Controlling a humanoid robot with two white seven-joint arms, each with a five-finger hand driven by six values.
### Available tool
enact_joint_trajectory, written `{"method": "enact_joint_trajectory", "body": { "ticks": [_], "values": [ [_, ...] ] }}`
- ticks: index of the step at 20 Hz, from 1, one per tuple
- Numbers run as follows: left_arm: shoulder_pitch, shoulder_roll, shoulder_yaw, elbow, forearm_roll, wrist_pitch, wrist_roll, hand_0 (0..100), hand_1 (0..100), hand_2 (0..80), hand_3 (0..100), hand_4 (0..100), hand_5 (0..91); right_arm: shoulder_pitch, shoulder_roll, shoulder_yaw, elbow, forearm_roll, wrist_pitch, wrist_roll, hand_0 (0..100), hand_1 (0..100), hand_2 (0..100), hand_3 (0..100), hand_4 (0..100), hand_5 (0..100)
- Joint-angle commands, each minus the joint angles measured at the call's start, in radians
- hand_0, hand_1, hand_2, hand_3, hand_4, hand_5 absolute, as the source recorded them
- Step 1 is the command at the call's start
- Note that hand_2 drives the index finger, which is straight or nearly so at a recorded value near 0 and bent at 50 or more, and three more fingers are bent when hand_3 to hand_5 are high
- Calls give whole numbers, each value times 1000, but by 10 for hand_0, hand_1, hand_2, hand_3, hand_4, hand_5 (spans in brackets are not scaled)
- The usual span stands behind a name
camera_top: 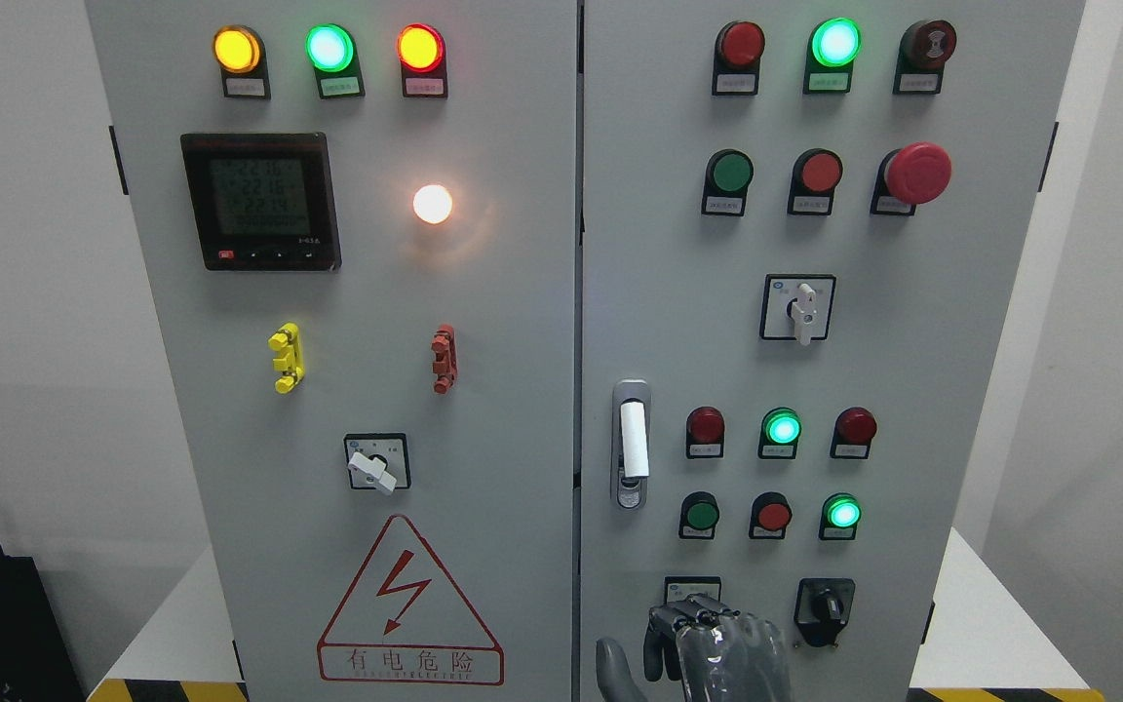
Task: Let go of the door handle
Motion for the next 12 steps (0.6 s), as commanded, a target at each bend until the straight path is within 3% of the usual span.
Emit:
{"method": "enact_joint_trajectory", "body": {
  "ticks": [1,12],
  "values": [
    [-3,0,2,9,0,-2,0,120,389,0,0,0,0,-1,2,-2,-17,-1,0,-4,409,0,862,1000,926,988],
    [-3,0,2,9,0,0,0,120,389,0,0,0,0,-14,13,-1,-29,1,0,1,413,0,868,1000,975,989]
  ]
}}
